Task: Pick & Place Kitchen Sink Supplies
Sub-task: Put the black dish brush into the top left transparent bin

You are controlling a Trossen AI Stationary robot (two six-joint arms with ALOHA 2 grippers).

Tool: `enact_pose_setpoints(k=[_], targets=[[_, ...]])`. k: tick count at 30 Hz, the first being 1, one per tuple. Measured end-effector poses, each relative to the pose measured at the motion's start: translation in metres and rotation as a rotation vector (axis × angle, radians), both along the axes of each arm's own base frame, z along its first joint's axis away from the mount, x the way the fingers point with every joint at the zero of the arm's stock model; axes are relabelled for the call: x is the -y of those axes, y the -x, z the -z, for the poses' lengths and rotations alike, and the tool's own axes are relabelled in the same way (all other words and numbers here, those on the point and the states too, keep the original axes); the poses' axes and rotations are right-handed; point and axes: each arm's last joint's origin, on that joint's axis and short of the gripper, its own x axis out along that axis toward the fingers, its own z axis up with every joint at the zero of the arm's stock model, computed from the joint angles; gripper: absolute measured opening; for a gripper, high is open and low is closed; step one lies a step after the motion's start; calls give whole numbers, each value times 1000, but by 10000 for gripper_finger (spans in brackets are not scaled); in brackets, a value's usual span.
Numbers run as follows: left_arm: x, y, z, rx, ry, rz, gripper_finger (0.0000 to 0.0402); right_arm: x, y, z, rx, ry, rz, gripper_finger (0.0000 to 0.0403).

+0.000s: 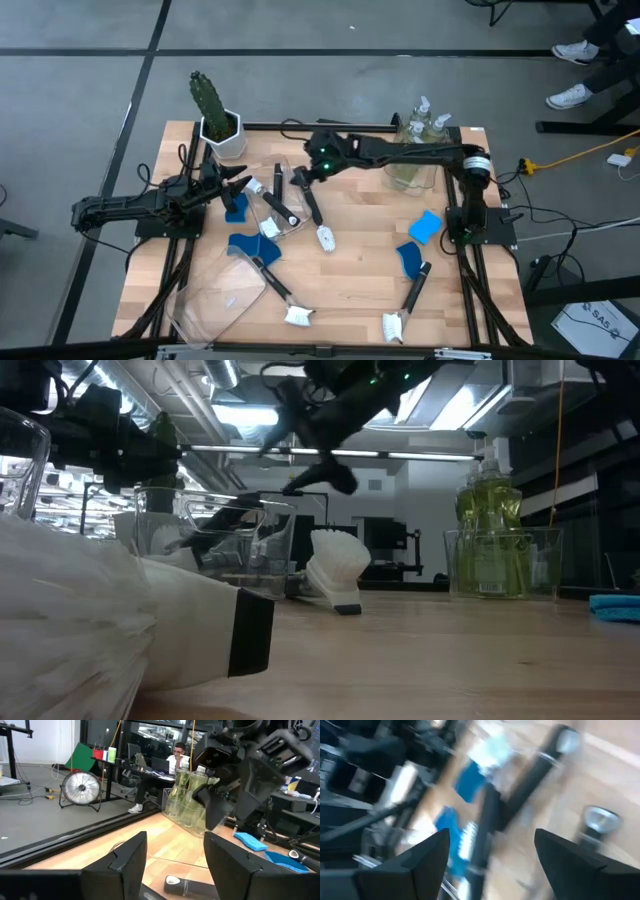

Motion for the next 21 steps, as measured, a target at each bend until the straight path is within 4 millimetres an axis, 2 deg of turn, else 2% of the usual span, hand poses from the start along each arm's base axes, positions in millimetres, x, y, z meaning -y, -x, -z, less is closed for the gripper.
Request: enact_pose_setpoints(k=[4,8,14,21], targets=[[0,0,0,0,0,-1,191,0,17,-5,-115,42,10,281],[0,0,0,0,0,0,190,-7,24,1,-222,57,12,280],[0,0,0,-1,0,0,191,-33,28,25,-338,121,16,280],[0,0,0,-1,0,0,190,-52,37,58,-427,90,50,280]])
